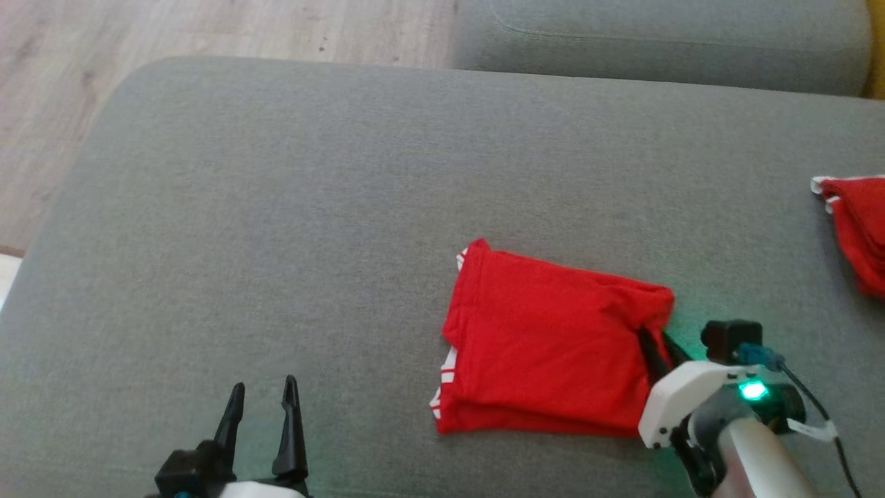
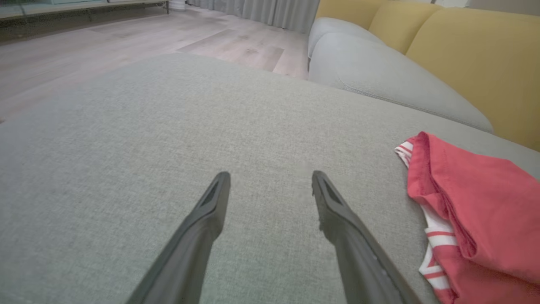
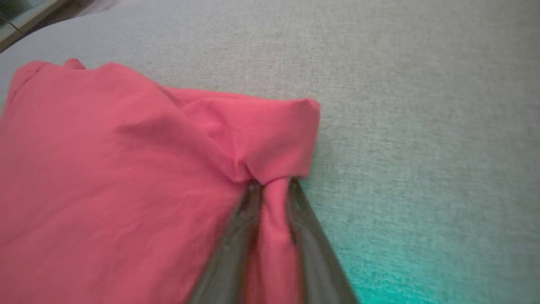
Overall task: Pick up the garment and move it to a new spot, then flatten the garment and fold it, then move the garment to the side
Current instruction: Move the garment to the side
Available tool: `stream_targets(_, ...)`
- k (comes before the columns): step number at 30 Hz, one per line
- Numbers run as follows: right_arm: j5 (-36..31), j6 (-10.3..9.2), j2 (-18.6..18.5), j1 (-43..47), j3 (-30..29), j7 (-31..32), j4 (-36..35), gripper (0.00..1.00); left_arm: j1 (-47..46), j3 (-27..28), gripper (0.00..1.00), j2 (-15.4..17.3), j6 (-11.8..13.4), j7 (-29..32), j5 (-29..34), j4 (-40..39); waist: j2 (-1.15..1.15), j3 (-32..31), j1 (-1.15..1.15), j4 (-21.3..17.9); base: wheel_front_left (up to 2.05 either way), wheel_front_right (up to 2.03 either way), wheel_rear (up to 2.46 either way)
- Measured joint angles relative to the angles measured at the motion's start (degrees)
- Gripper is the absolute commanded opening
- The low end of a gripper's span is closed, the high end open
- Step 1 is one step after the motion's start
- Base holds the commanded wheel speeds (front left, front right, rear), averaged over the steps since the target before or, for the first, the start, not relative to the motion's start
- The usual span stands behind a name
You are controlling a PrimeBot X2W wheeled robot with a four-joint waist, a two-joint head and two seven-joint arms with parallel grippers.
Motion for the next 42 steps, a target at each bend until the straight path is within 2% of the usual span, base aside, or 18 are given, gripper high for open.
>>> stream_targets(9,-0.2,0.0,0.1,-4.4,-0.7,-4.1,0.0,0.0,-1.0,1.0,1.0,-0.2,-0.5,0.0,1.4,-0.5,0.0,1.5,0.0,-6.4,0.0,0.0,0.0)
stream_targets(17,-3.4,0.0,0.1,-6.1,-5.0,-5.1,-5.0,0.0,-3.7,1.2,1.0,0.0,-0.5,0.1,3.0,-1.7,0.0,4.0,0.0,-16.1,0.0,0.0,0.0)
stream_targets(18,-3.4,0.0,0.1,-6.1,-5.0,-5.1,-5.0,0.0,-3.7,1.2,1.0,0.0,-0.5,0.1,3.0,-1.7,0.0,4.0,0.0,-16.1,0.0,0.0,0.0)
stream_targets(26,-2.7,0.0,0.1,-8.7,-4.1,-5.2,-7.4,0.0,-8.2,0.1,1.0,1.4,-0.6,2.1,5.0,-2.5,0.0,8.0,0.01,-26.8,0.0,0.0,0.0)
stream_targets(28,-2.8,0.0,0.1,-9.6,-3.8,-5.7,-7.4,0.0,-8.6,0.0,1.0,1.5,-0.6,2.2,5.0,-2.5,0.0,8.6,0.01,-28.3,0.0,0.0,0.0)
stream_targets(33,-3.7,0.0,0.0,-11.0,-3.8,-5.7,-7.9,0.0,-8.6,-0.4,1.0,1.5,-0.6,2.6,5.0,-2.4,0.0,8.1,-0.01,-28.9,0.0,0.0,0.0)
stream_targets(42,-7.4,0.0,-0.8,-18.0,-3.9,-1.4,-9.6,0.0,-7.7,-1.2,1.0,0.8,-0.6,2.1,4.9,-1.4,0.0,5.5,-0.01,-23.2,0.0,0.0,0.0)
